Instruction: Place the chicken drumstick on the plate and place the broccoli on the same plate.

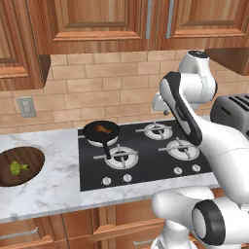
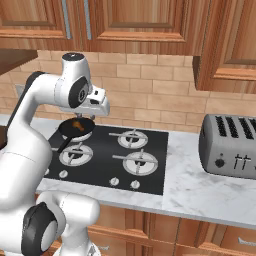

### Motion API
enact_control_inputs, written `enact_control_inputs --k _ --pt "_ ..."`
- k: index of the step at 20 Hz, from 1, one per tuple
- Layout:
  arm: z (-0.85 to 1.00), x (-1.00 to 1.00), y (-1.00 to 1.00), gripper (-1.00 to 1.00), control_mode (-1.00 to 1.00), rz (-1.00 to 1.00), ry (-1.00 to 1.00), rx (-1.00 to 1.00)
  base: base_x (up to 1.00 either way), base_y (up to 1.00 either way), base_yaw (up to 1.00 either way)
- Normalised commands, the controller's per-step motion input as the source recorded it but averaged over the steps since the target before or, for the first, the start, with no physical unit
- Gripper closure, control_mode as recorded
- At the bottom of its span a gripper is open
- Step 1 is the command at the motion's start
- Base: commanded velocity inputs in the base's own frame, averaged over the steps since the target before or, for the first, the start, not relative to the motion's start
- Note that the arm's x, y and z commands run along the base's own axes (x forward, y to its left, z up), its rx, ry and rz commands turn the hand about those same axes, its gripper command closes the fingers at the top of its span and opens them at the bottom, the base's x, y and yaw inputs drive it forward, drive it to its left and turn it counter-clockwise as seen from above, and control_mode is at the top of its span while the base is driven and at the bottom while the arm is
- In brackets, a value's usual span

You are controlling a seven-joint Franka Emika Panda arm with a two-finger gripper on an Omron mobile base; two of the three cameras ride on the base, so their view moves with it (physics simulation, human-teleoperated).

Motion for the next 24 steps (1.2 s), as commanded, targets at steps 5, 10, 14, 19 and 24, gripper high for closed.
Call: enact_control_inputs --k 5,10,14,19,24 --pt "0.0 -0.03 0.1 -1.0 -1.0 0.02 0.0 0.0 0.0 0.0 0.0" --pt "-0.13 0.0 0.46 -1.0 -1.0 0.11 0.01 0.0 0.0 0.0 0.0" --pt "-0.2 0.15 0.56 -1.0 -1.0 0.11 0.02 0.0 0.0 0.0 0.0" --pt "-0.43 0.16 0.45 -1.0 -1.0 0.1 0.0 0.0 0.0 0.0 0.0" --pt "-0.36 0.23 0.27 -1.0 -1.0 0.1 0.01 0.0 0.0 0.0 0.0"
